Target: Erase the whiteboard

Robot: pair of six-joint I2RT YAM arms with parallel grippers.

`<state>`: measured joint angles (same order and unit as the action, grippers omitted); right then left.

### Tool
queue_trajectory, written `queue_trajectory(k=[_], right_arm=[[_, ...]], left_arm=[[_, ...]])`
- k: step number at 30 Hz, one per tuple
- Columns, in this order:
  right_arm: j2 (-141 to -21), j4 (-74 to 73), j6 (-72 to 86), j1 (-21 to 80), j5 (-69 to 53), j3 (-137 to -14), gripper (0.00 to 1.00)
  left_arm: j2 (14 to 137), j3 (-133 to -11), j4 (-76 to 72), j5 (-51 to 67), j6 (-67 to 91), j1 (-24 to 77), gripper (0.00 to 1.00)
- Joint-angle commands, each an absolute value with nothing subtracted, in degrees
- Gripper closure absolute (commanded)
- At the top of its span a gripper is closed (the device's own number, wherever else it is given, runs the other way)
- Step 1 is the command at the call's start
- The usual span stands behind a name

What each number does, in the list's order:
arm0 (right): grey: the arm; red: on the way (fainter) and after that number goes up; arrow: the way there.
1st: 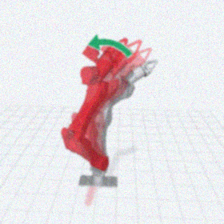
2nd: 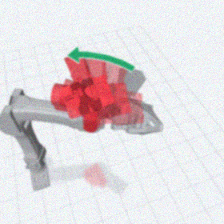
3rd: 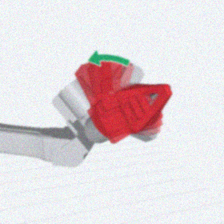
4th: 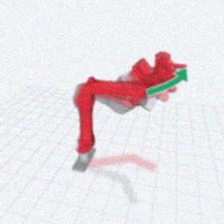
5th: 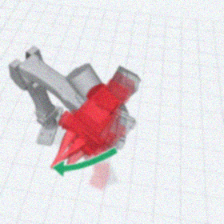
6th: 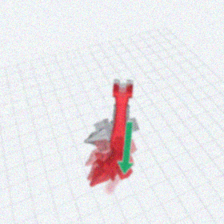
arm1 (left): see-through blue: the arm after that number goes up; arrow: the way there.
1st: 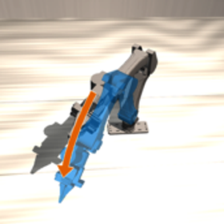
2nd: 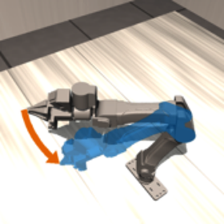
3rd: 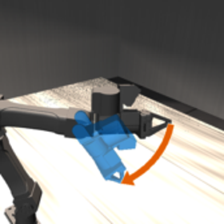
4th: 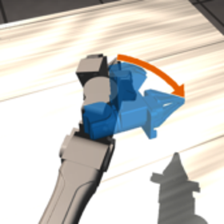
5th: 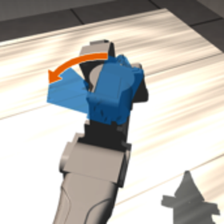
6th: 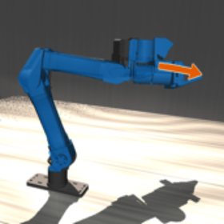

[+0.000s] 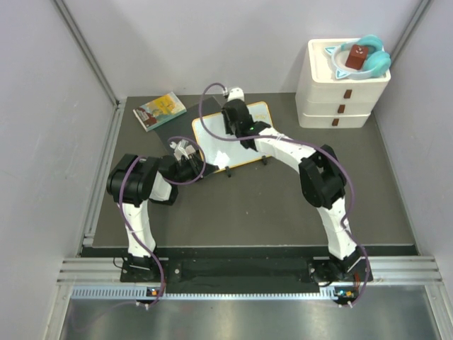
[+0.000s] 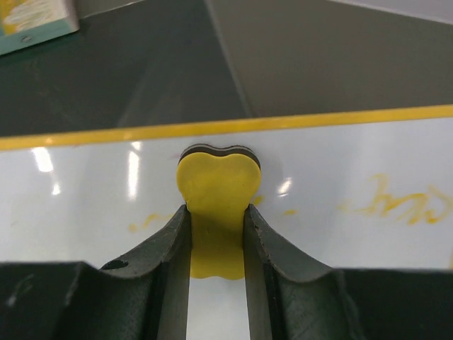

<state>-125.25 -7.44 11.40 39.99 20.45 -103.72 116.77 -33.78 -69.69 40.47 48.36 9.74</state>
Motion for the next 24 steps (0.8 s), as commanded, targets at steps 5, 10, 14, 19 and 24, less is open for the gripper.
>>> queue_trajectory(k=[5,10,14,19,24], right_arm=[[-127.62,-13.89,10.90,32.43,28.92,-102.66,1.00],[-126.65,-11.87,10.46,34.45,26.63,-100.55,1.00],[-127.00,-11.69,8.53,39.18,26.37,-101.07,1.00],[-128.58,-13.27,7.65,43.67,25.32,-104.32,1.00],[-131.30,-13.97,6.33,46.23,22.77,-107.48,1.00]], left_arm=[[118.12,-31.64,-64.77,37.09,45.88,9.32,1.00],[118.04,-31.73,-64.69,37.09,45.88,9.32,1.00],[118.21,-31.90,-64.51,37.18,45.88,9.40,1.00],[117.95,-31.82,-64.34,37.00,45.62,9.67,1.00],[118.04,-32.08,-63.90,37.09,45.35,9.84,1.00]])
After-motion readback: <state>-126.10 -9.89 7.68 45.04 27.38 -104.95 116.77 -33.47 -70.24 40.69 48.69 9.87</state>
